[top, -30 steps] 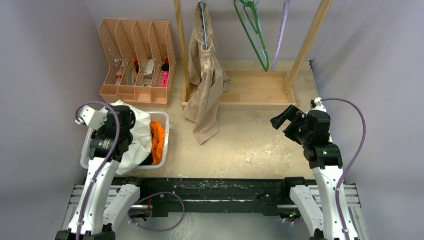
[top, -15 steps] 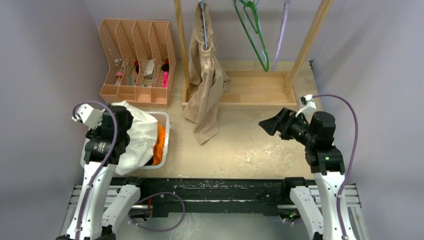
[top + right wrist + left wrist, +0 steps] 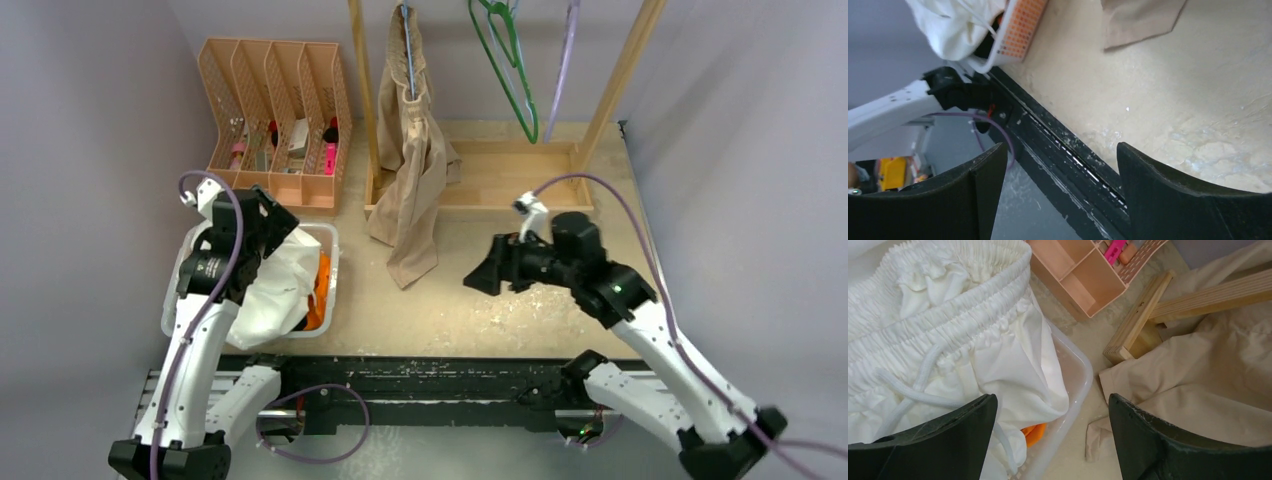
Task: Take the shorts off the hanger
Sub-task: Place the shorts in the basket, then pick up the hanger from the clothes rod.
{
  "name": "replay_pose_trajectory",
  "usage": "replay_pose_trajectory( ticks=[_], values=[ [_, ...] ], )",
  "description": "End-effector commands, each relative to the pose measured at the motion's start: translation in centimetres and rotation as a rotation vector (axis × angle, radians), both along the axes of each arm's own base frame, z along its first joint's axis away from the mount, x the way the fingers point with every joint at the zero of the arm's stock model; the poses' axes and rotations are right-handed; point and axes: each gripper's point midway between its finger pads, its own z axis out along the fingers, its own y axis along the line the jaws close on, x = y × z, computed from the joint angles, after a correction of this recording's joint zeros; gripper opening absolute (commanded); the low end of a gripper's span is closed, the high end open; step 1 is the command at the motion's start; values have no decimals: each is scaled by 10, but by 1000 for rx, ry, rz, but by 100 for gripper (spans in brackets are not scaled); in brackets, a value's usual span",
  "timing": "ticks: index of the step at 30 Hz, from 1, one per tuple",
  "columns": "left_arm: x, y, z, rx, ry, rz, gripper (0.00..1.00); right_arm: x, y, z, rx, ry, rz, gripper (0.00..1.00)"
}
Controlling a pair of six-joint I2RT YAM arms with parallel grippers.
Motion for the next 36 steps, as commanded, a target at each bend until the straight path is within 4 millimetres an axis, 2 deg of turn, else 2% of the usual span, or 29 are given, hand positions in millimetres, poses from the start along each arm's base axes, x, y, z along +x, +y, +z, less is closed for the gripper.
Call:
replay_pose_trajectory(
  ticks=[1, 5, 8, 13, 16, 19, 21, 24, 28, 31, 32, 36],
  values=[
    [-6, 15, 56, 55, -153, 38, 81, 14, 41, 19, -98, -77, -69, 81],
    [-19, 40, 81, 79, -230, 192, 82, 13, 64, 26, -180, -111, -141, 82],
    [-24, 45, 96, 71, -285, 229, 82, 11, 65, 39, -191, -144, -223, 83],
    [-29, 49, 100, 95, -296, 233, 82, 7, 77, 54, -249, -181, -207, 83],
    [-26, 48, 103, 107, -299, 219, 83, 1, 98, 58, -250, -214, -150, 83],
    [-13, 30, 107, 98, -298, 102, 84, 2, 110, 81, -211, -272, -140, 82],
    [-6, 14, 101, 84, -255, -1, 84, 6, 115, 107, -157, -329, -146, 81],
    [-5, -6, 77, 43, -143, -108, 84, 12, 116, 145, -95, -421, -154, 79],
    [-10, -18, 51, 9, -66, -167, 84, 24, 107, 185, -60, -526, -227, 78],
    [-13, -21, 50, -5, -84, -184, 84, 35, 102, 205, -94, -585, -279, 79],
    [-14, -21, 51, -4, -91, -185, 84, 38, 104, 203, -120, -580, -284, 80],
    [-16, -23, 53, 3, -101, -205, 84, 59, 95, 223, -183, -606, -411, 82]
  ],
)
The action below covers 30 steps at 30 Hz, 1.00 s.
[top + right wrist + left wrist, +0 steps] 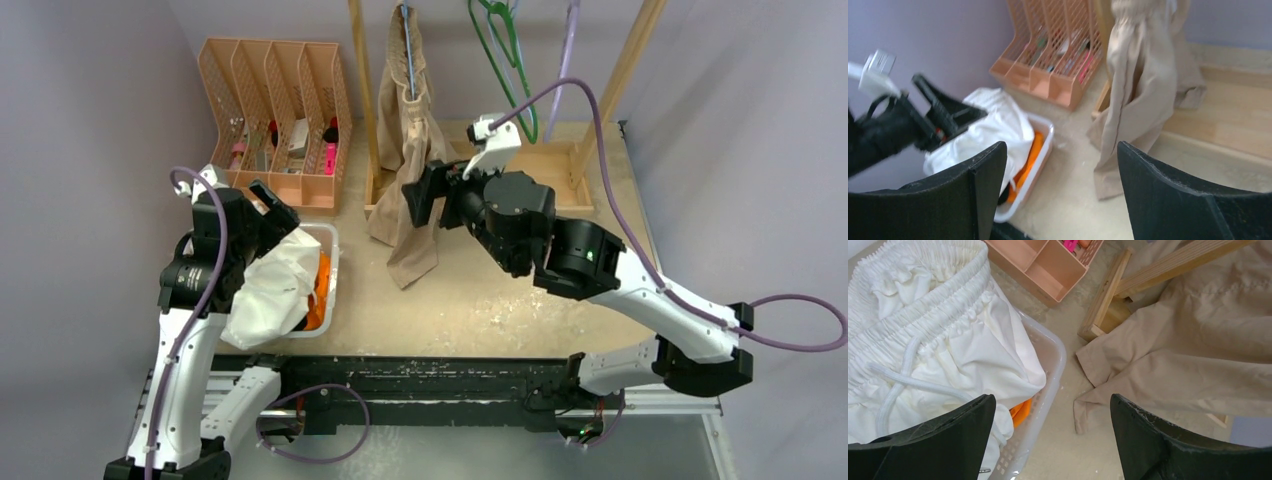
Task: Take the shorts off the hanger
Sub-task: Pick up the hanger from the clothes rod.
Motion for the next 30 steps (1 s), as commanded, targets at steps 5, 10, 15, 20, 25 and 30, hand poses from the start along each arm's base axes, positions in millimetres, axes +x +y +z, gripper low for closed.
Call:
replay_pose_trajectory(
  ticks=[5, 10, 15, 20, 25, 30],
  values=[
    [0, -12, -1, -11, -8, -88, 83, 59, -4, 40, -9, 10, -113, 79],
    [2, -12, -12, -17, 24, -76, 83, 85, 10, 32, -124, -4, -102, 81],
    [4, -19, -12, -44, 20, -103, 83, 131, -7, 26, -160, 1, -207, 80],
    [3, -12, -17, -17, 38, -74, 83, 151, 1, 34, -148, -55, -202, 79],
    [-1, -7, -21, 1, 53, -59, 83, 174, 0, 44, -143, -82, -216, 79],
    [-7, -3, -34, 9, 73, -40, 83, 188, 20, 43, -119, -107, -110, 79]
  ],
)
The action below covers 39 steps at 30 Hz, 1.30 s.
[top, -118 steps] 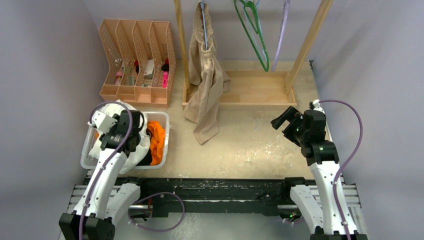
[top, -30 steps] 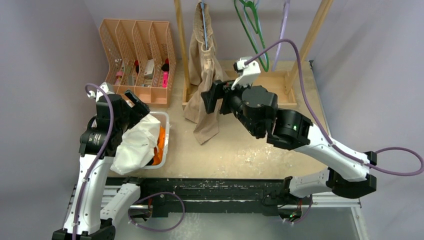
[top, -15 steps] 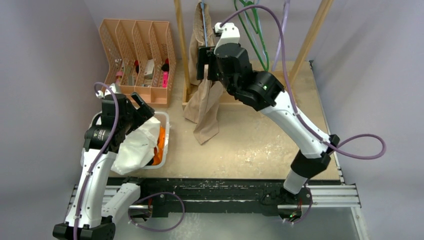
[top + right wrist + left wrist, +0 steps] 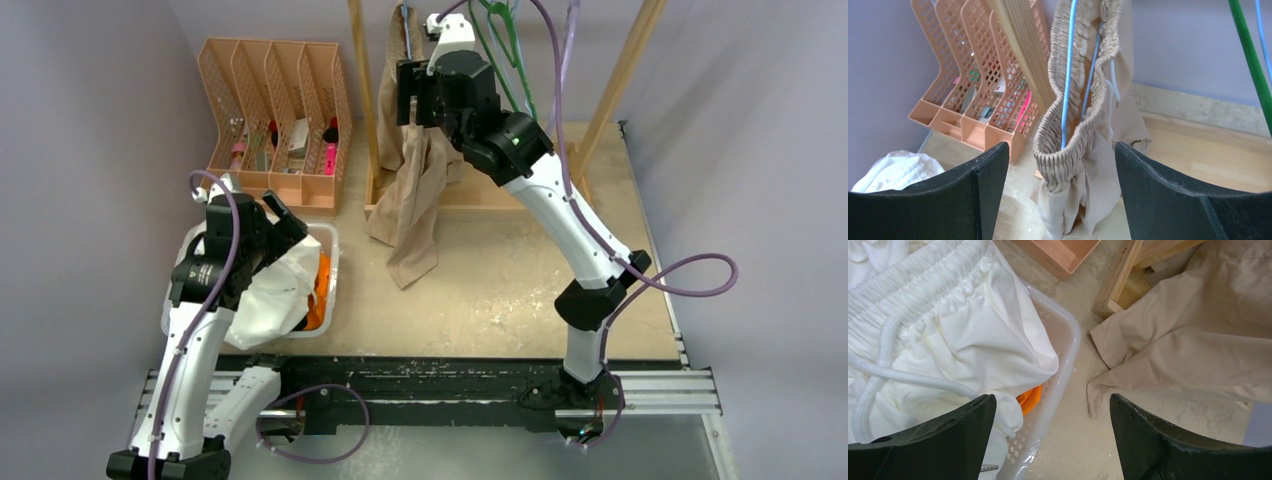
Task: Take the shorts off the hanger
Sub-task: Pick up the hanger from the clothes rod.
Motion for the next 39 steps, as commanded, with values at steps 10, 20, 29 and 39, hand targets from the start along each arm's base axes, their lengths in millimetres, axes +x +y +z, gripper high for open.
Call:
replay_pose_trajectory(
  ticks=[10, 20, 29, 39],
  values=[
    [-12, 9, 0, 37, -19, 15, 83, 26, 5, 46, -3, -223, 31, 77],
    [-7, 6, 19, 38, -29, -10, 83, 43, 15, 6, -87, -135, 14, 61],
    [-9, 0, 17, 5, -38, -26, 83, 46, 23, -9, -84, -97, 24, 41],
    [-7, -1, 26, -6, -66, -17, 82, 33, -4, 38, -10, -176, -55, 0]
  ],
)
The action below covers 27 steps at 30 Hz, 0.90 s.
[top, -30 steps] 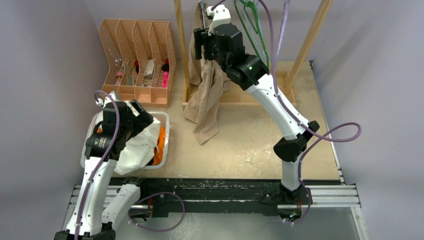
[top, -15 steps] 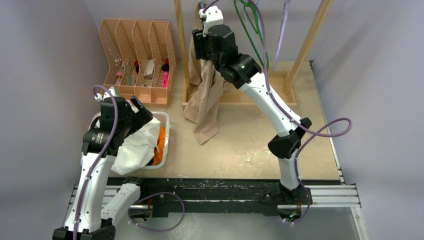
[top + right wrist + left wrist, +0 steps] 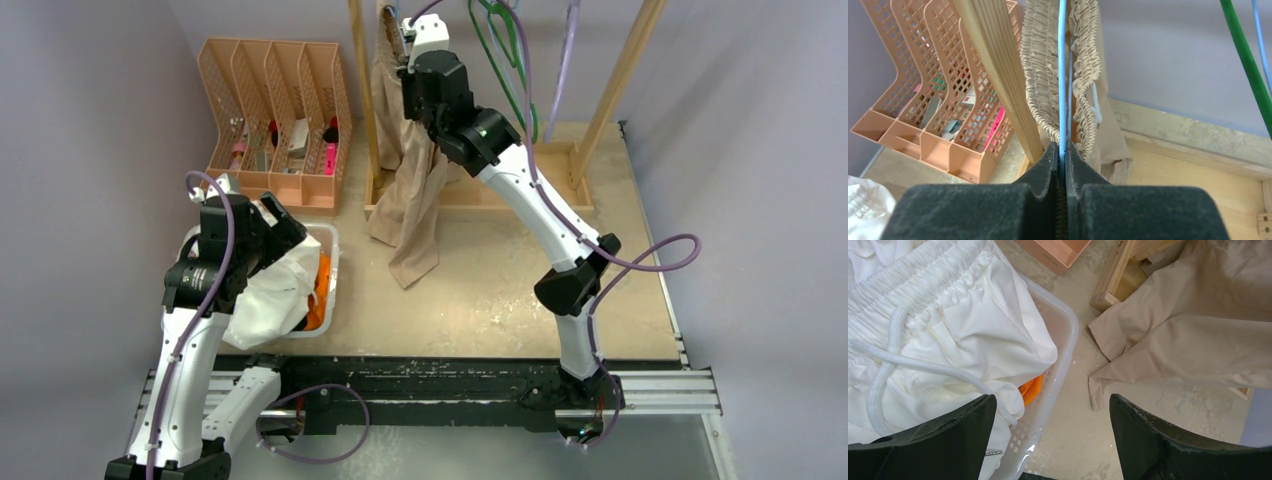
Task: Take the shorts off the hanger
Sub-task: Pick up the hanger from the clothes rod.
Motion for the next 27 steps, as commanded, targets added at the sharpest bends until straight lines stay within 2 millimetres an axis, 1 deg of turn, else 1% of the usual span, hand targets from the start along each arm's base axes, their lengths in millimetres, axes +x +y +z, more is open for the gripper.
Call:
replay_pose_trajectory(
  ticks=[1, 3, 8, 11, 12, 16, 18, 20, 21, 24, 27],
  values=[
    [7, -1, 22, -27, -85, 8, 82, -20, -32, 68, 97, -122, -66, 0],
    [8, -4, 24, -40, -92, 4, 82, -23, -44, 80, 104, -149, -103, 0],
    [10, -6, 27, -51, -104, -6, 82, -36, -65, 114, 160, -220, -151, 0],
    [11, -13, 32, -69, -120, -38, 82, -42, -73, 122, 163, -236, -177, 0],
    [11, -13, 33, -73, -126, -42, 82, -44, -73, 121, 159, -233, -175, 0],
    [12, -15, 35, -77, -134, -48, 82, -52, -73, 108, 156, -195, -162, 0],
    [12, -16, 35, -80, -131, -54, 84, -57, -74, 97, 160, -161, -152, 0],
    [12, -21, 36, -90, -138, -86, 86, -65, -73, 86, 169, -130, -124, 0],
    [12, -24, 37, -100, -143, -100, 86, -68, -70, 75, 161, -108, -97, 0],
    [12, -27, 40, -112, -159, -109, 86, -84, -69, 64, 178, -78, -26, 0],
    [13, -26, 42, -110, -165, -107, 87, -104, -71, 53, 173, -36, 46, 0]
  ],
)
